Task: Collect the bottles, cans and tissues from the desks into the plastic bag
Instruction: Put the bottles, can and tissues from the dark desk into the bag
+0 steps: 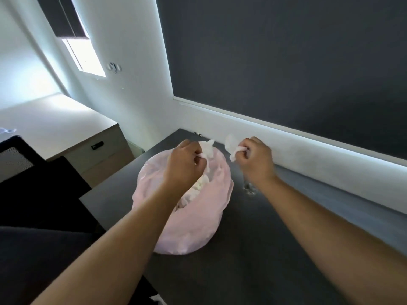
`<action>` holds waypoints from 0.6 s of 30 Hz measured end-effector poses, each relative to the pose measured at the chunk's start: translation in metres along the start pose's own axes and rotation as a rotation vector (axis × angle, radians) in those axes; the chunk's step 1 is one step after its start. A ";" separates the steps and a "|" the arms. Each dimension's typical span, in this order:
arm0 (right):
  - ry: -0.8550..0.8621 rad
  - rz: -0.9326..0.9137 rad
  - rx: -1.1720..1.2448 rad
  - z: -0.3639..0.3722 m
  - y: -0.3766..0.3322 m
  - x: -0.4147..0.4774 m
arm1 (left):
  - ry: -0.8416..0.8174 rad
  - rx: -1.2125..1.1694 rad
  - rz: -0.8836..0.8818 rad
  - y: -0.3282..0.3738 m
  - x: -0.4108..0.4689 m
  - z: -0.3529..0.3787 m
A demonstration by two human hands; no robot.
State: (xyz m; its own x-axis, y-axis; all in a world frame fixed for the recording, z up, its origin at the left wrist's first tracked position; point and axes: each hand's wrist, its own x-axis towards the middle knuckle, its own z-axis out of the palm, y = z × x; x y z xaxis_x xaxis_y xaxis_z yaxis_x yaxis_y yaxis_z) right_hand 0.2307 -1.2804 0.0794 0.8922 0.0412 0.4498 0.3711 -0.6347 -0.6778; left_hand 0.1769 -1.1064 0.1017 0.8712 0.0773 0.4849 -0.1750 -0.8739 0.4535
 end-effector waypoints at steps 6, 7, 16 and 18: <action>-0.568 -0.088 -0.184 0.054 -0.039 -0.005 | -0.416 0.248 -0.227 -0.066 -0.021 -0.019; -0.666 -0.094 -0.248 0.058 -0.036 -0.010 | -0.493 0.247 -0.221 -0.068 -0.026 -0.016; -0.226 -0.096 -0.370 0.015 -0.021 0.038 | -0.394 0.555 -0.245 -0.097 -0.031 -0.031; -0.196 -0.027 -0.475 0.002 -0.005 0.048 | -0.450 0.539 -0.337 -0.102 -0.032 -0.028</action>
State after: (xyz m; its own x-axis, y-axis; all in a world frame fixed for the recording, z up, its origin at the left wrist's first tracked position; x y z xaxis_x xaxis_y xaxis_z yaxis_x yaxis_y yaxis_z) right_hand 0.2718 -1.2732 0.1032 0.9322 0.1778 0.3153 0.2777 -0.9100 -0.3079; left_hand 0.1543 -1.0063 0.0612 0.9601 0.2790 -0.0168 0.2795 -0.9593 0.0407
